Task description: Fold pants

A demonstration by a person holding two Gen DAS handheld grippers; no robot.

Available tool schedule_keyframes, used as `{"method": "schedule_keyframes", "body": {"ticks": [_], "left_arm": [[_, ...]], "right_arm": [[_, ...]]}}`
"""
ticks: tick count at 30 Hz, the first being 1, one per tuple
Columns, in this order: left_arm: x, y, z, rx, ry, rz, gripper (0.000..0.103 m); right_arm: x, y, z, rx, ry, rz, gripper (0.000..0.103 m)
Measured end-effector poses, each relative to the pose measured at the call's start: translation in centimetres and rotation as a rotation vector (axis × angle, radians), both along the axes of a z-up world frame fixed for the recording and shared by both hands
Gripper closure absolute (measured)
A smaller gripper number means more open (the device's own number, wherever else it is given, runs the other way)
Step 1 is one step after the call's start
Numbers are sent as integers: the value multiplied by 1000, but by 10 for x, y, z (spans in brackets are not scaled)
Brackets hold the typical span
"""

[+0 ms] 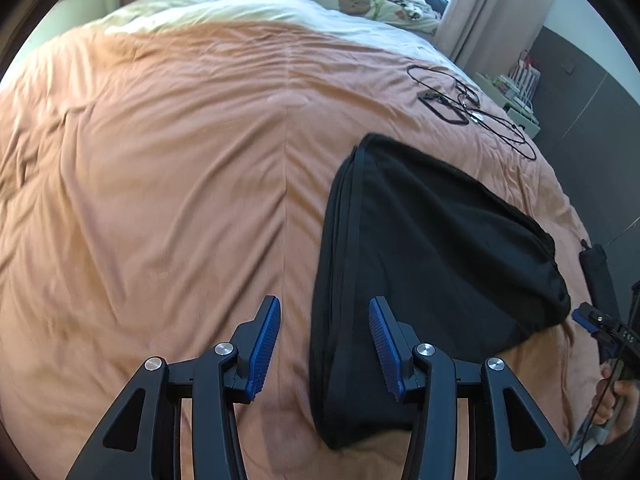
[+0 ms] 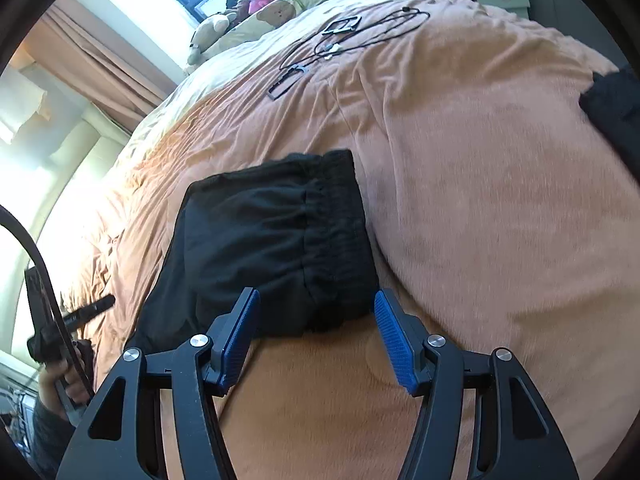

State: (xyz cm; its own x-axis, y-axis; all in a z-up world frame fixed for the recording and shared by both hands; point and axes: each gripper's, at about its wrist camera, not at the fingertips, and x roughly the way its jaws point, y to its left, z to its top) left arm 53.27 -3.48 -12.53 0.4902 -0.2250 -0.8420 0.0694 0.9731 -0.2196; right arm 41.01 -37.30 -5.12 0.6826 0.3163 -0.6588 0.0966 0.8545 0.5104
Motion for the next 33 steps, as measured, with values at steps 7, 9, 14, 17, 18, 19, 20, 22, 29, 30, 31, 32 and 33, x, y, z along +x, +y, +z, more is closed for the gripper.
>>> {"method": "schedule_keyframes", "body": {"ticks": [7, 9, 14, 17, 18, 19, 20, 22, 29, 30, 31, 32, 33], "left_arm": [[-33, 6, -11, -91, 13, 52, 54], [-37, 6, -16, -116, 25, 62, 54], [-40, 4, -36, -188, 70, 93, 54], [-43, 1, -42, -212, 73, 105, 55], [-45, 0, -43, -215, 67, 108, 72], [-47, 0, -43, -214, 65, 103, 85], [-48, -1, -43, -211, 71, 98, 97], [-52, 4, -41, -204, 57, 116, 97], [-61, 18, -50, -216, 97, 134, 95], [-61, 20, -51, -228, 109, 138, 90], [-61, 22, -51, -240, 110, 141, 86], [-61, 24, -50, -249, 107, 148, 73], [-62, 27, -49, -258, 99, 158, 56]], "right_arm": [[-2, -5, -18, 87, 18, 6, 45], [0, -5, -24, 115, 24, 16, 45], [9, -5, -34, 168, 31, 37, 45], [13, -11, -39, 204, 32, 26, 45], [14, -16, -41, 218, 29, 18, 45], [14, -18, -42, 226, 27, 10, 45], [15, -22, -44, 235, 27, -2, 45], [18, -29, -46, 246, 30, -24, 45], [26, -34, -51, 241, 38, -54, 57], [27, -32, -49, 237, 36, -58, 62], [27, -30, -48, 233, 35, -60, 67], [27, -31, -46, 220, 33, -63, 70], [27, -27, -44, 212, 31, -65, 74]]}}
